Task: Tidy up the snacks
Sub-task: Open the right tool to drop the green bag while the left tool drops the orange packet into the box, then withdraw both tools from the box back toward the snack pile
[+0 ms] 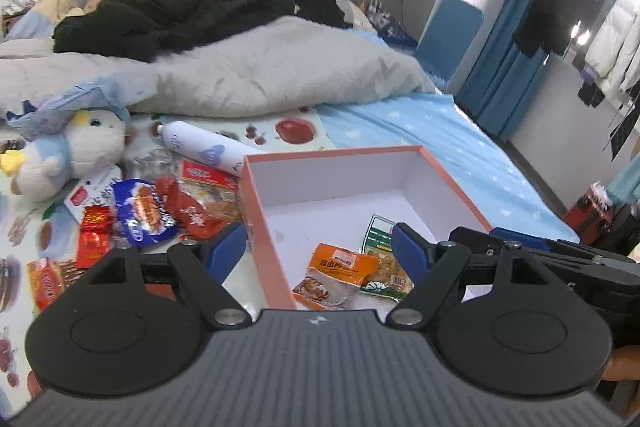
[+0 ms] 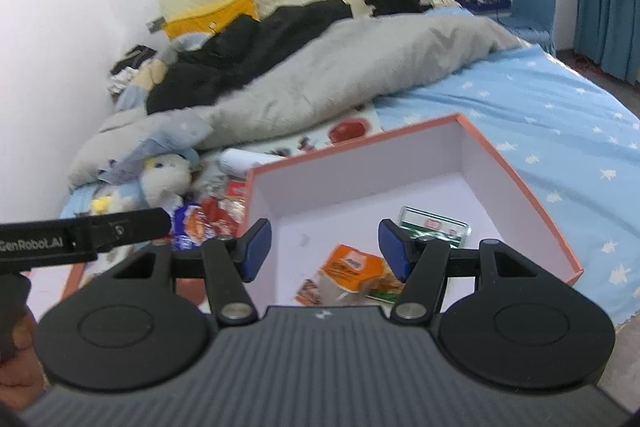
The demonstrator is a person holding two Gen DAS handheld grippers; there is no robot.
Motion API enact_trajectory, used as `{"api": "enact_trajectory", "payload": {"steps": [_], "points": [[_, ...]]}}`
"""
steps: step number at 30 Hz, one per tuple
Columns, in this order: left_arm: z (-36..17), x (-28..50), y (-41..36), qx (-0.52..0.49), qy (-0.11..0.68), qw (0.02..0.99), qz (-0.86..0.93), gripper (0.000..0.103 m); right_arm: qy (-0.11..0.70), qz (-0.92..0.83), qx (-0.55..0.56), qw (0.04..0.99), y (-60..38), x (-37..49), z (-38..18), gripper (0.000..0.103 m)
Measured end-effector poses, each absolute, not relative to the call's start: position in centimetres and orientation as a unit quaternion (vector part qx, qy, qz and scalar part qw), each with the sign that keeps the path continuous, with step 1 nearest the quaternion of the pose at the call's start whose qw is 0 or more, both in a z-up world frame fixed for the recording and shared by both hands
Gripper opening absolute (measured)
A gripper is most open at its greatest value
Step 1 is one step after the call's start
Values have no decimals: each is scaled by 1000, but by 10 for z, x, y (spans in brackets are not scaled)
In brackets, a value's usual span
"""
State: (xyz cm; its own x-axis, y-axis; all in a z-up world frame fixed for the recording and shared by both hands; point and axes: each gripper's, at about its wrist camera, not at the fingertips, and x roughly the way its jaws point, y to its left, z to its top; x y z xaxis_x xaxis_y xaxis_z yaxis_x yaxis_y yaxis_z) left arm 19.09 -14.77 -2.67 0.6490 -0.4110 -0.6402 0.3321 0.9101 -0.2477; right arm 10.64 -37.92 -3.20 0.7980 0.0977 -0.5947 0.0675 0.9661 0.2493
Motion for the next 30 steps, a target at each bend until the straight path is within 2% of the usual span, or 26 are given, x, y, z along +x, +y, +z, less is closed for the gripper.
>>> {"api": "enact_trajectory", "payload": {"steps": [13, 30], "points": [[0, 130, -70, -74, 316, 930, -172, 83, 279, 58, 109, 952, -315, 75, -3, 62], [-39, 92, -19, -74, 356, 922, -132, 83, 295, 105, 97, 945, -259, 50, -27, 62]]}}
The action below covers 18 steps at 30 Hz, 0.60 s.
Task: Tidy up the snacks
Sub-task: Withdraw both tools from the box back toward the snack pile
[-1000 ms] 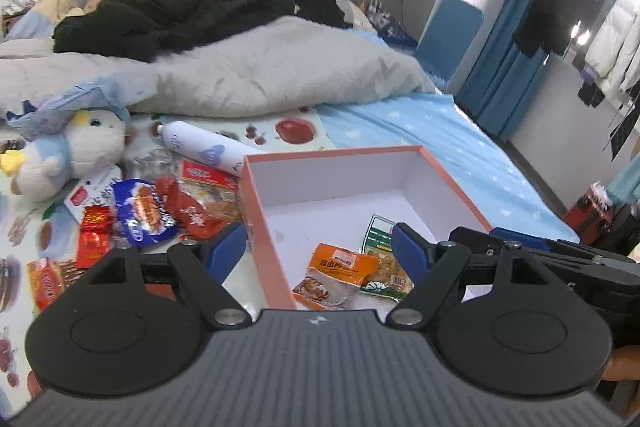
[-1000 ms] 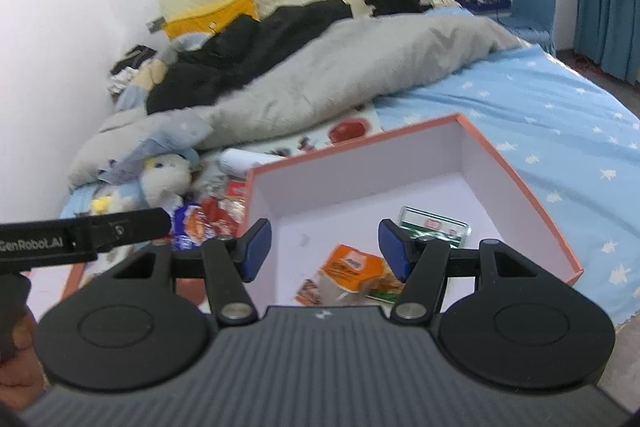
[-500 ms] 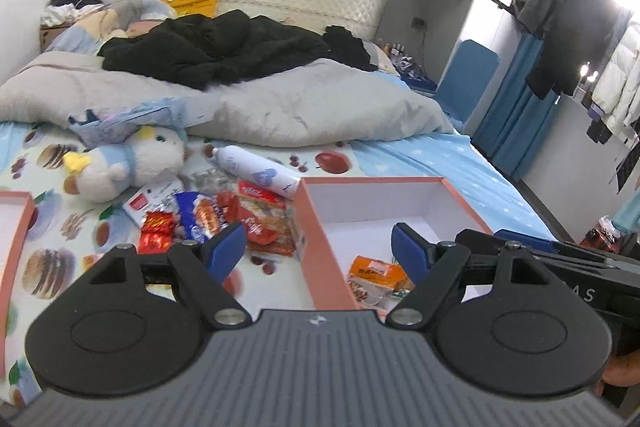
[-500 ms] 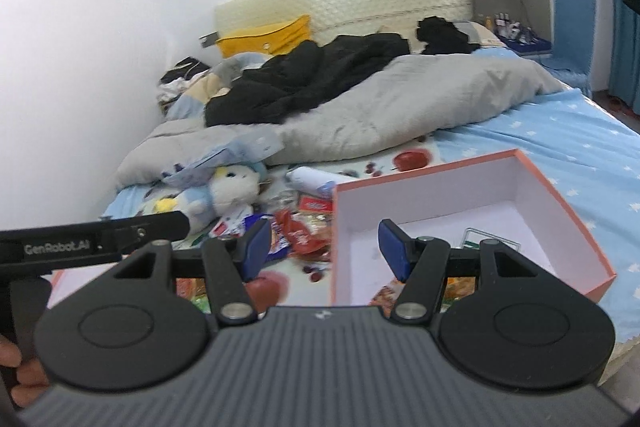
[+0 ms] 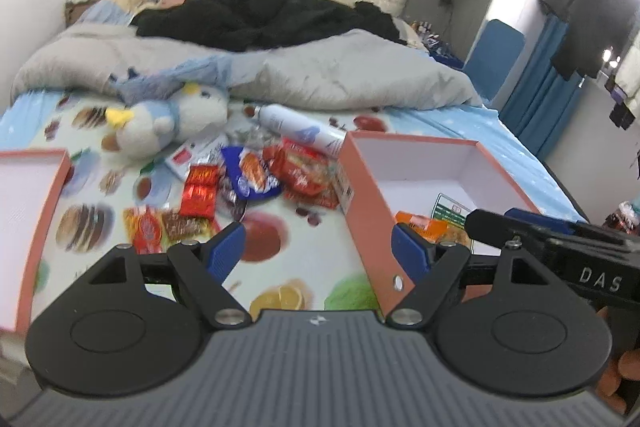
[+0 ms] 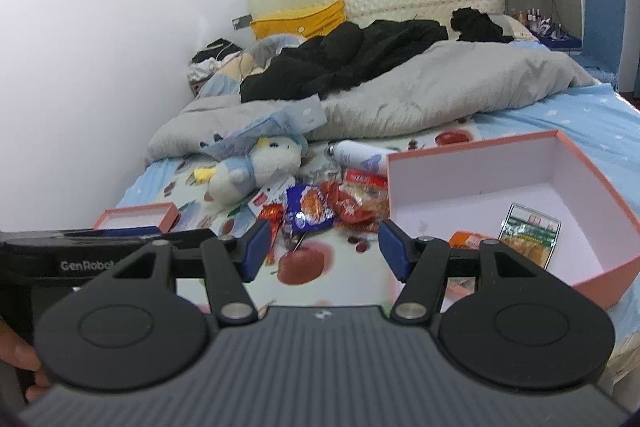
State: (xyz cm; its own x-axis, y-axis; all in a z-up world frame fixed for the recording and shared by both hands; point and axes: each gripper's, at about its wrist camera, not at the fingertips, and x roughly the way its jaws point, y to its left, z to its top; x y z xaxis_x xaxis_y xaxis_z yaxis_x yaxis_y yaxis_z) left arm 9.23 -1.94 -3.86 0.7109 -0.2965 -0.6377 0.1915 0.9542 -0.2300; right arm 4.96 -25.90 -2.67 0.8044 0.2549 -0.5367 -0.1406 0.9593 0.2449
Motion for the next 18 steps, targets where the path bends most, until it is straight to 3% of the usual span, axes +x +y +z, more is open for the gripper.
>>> {"api": "enact_trajectory", "payload": {"steps": [18], "points": [[-86, 67, 31, -79, 408, 905, -93, 85, 332, 150, 87, 927, -201, 36, -56, 62]]}}
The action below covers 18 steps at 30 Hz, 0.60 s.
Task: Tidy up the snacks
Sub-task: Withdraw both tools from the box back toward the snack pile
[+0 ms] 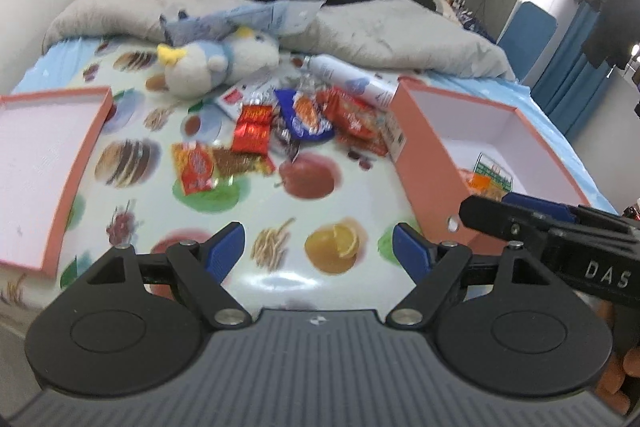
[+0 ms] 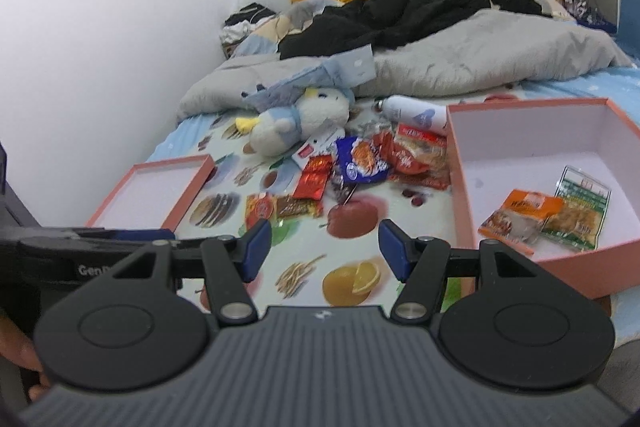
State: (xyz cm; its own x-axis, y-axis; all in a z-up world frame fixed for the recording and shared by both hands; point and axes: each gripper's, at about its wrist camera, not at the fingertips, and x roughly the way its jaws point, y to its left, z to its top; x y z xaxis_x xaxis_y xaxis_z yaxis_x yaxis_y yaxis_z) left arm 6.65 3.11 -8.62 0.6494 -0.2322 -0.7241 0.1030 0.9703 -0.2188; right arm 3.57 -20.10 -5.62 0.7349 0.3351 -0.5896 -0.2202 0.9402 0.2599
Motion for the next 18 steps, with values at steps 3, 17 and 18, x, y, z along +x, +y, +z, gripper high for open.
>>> {"api": "enact_trajectory", "payload": {"steps": [3, 17, 18], "points": [[-98, 67, 32, -72, 424, 898, -94, 85, 340, 154, 76, 925, -198, 39, -59, 62], [-169, 142, 35, -27, 475, 874, -96, 86, 359, 162, 18, 919, -201, 117, -80, 62], [-174, 150, 37, -18, 476, 874, -99, 86, 364, 163, 14, 917, -199, 128, -84, 62]]}}
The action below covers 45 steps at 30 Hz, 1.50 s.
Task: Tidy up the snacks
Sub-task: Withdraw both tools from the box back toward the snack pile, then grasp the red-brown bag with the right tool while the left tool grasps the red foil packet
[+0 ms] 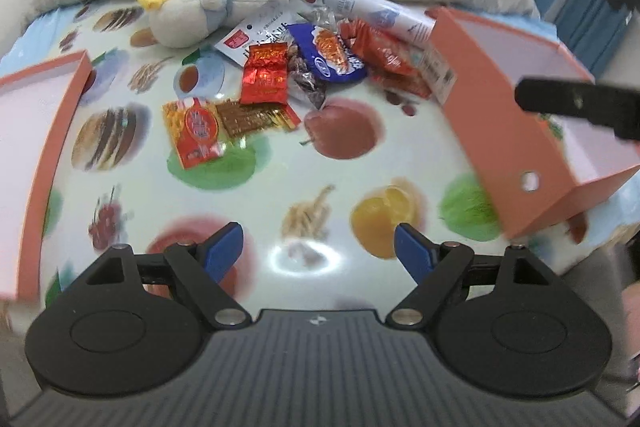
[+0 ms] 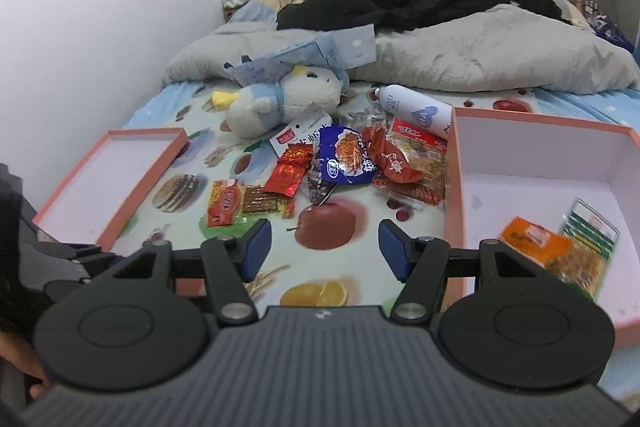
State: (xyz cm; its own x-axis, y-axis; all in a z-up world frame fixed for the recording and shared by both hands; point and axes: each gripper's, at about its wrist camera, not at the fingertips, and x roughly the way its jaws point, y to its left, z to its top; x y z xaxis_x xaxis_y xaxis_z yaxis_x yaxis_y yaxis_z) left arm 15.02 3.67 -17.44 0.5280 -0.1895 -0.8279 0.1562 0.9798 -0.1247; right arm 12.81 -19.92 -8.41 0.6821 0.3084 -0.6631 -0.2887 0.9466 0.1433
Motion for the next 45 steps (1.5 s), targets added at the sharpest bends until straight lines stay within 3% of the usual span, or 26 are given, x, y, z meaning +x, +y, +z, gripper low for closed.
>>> {"api": "enact_trajectory", "payload": {"steps": [13, 25, 31, 41, 45], "points": [[-198, 289, 43, -19, 525, 846, -89, 86, 451, 168, 20, 876, -190, 273, -115, 61], [-230, 368, 48, -34, 446, 891, -79, 86, 432, 175, -7, 885, -195, 340, -154, 60], [-253, 384, 48, -30, 427, 901, -71, 86, 414, 170, -45, 893, -180, 350, -168, 60], [-269, 396, 51, -45, 432, 898, -73, 84, 453, 135, -39, 880, -182, 371, -200, 58], [-272, 400, 49, -50, 427, 899, -88, 74, 466, 131, -43, 874, -180, 375, -212, 55]]}}
